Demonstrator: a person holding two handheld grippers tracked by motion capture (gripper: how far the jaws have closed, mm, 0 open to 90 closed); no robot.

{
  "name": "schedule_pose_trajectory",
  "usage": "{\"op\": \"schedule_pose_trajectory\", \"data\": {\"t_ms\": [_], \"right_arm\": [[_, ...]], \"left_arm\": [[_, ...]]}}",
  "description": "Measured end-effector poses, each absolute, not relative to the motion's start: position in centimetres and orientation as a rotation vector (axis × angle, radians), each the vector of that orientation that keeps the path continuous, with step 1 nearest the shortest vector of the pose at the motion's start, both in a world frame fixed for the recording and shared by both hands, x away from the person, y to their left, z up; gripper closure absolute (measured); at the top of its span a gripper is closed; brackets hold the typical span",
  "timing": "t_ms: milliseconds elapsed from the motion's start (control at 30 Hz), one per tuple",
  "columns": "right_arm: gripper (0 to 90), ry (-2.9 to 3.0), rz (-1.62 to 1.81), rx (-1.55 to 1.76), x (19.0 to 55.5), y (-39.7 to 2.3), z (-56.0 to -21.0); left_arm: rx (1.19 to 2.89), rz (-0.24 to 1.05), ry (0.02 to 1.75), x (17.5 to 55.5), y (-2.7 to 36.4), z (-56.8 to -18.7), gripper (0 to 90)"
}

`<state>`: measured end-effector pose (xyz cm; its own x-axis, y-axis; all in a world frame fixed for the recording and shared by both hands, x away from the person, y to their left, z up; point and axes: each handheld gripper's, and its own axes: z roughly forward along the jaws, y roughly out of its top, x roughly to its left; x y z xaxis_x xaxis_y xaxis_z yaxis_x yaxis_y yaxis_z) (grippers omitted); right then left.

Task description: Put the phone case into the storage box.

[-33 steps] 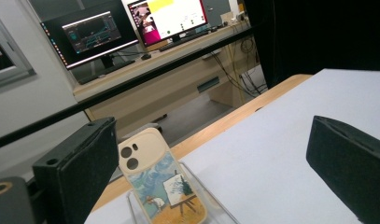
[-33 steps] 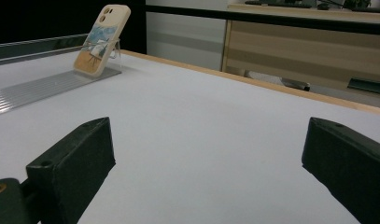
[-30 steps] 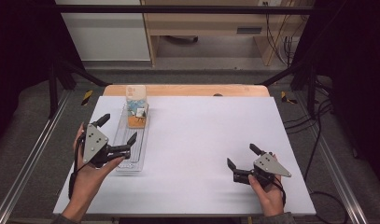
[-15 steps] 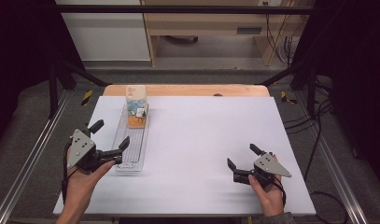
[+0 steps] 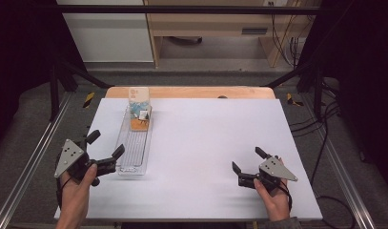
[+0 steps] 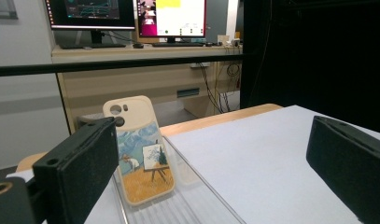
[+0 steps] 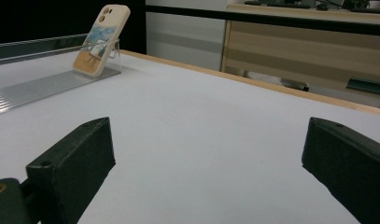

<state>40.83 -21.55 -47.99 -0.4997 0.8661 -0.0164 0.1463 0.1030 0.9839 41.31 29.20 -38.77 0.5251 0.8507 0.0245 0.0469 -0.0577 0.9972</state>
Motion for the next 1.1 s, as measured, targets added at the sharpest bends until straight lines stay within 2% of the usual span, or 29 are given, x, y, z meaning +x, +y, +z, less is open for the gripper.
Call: {"op": "schedule_pose_trajectory", "data": {"t_ms": [600, 1100], "right_arm": [[2.5, 1.753, 1.439, 0.991, 40.8, -21.6, -48.0], [2.6, 1.756, 1.438, 0.989, 40.8, -21.6, -48.0]], "left_arm": [[1.493, 0.788, 0.854, 41.1, 30.9, -40.9, 2.3], [1.538, 0.803, 0.810, 40.9, 31.4, -43.0, 2.8]]}}
